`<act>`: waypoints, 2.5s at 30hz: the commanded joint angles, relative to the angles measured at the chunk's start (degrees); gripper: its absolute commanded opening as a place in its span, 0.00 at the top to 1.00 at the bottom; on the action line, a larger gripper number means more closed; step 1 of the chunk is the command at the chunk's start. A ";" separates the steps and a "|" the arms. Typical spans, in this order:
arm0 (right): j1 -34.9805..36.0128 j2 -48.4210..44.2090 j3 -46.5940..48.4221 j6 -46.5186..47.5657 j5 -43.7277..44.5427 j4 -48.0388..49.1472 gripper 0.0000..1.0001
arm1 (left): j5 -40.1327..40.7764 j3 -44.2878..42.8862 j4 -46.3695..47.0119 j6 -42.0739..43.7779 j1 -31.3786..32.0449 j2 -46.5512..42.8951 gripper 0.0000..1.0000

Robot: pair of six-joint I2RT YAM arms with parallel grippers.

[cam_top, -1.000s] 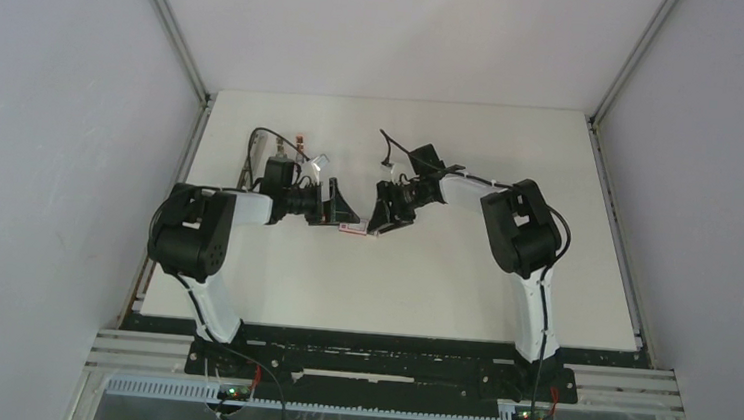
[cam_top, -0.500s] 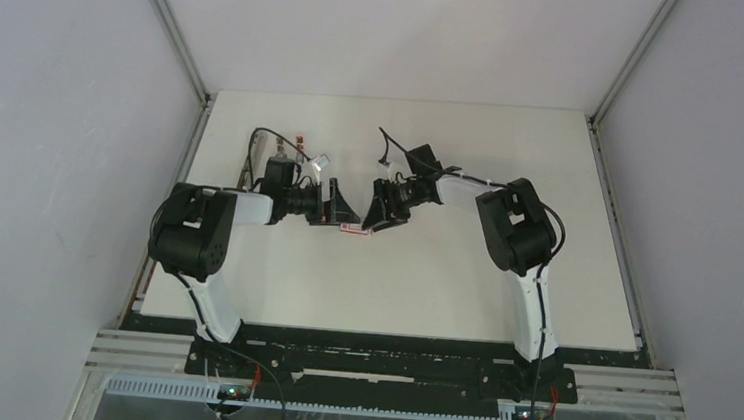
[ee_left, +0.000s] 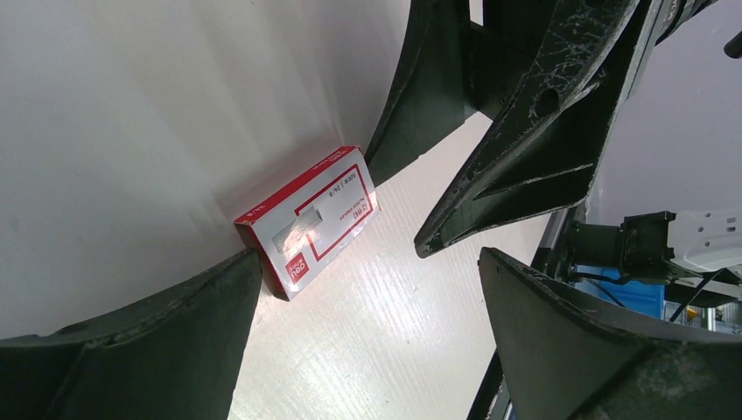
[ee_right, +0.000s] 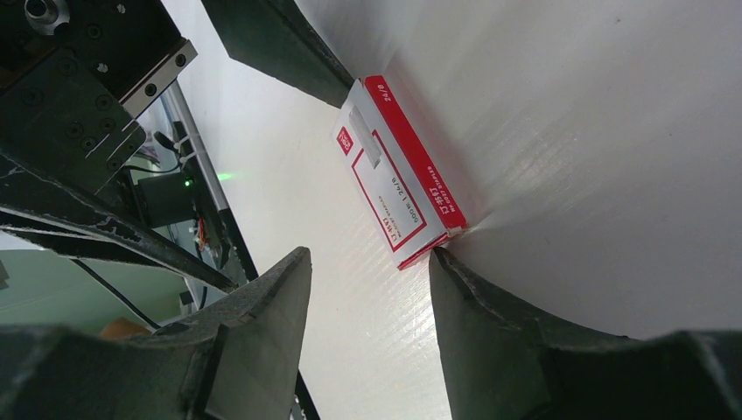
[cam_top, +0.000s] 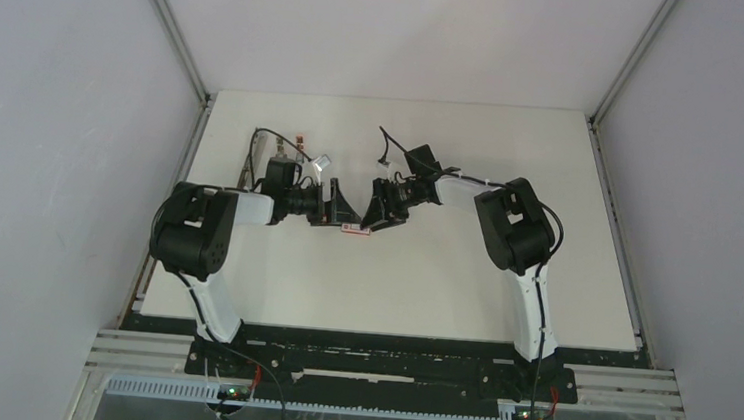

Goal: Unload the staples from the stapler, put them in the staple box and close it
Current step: Close the staple box at the center of the board, then move the staple box to the center of the board.

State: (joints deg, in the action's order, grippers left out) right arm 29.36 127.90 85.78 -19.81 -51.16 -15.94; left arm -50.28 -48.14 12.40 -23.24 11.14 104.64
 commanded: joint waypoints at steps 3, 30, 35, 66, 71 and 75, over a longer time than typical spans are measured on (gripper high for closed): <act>0.29 0.97 1.94 -0.64 0.17 2.12 0.47 | -0.42 0.09 -0.14 -0.83 1.11 1.45 0.00; -6.54 -18.23 -4.56 39.11 16.97 -13.30 0.40 | 0.26 -0.59 -2.36 0.82 1.47 -1.82 0.00; -2.43 -19.26 -5.21 50.80 20.51 -15.38 0.38 | 2.22 -0.88 -5.65 4.63 -1.90 -6.25 0.00; 9.87 1.21 17.41 63.25 22.89 -26.36 0.32 | -2.43 -7.00 -57.18 48.93 -31.28 -39.84 0.00; 11.04 2.21 17.58 60.16 25.47 -25.12 0.32 | -2.95 -5.32 -54.71 47.49 -31.35 -42.49 0.00; 11.37 2.62 17.43 54.15 28.43 -22.24 0.35 | -2.22 -4.61 -54.58 47.45 -31.35 -41.97 0.00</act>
State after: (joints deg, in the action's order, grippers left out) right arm 39.79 129.32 101.75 40.56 -25.85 -41.01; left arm -51.66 -53.87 -43.33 23.18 -19.90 63.09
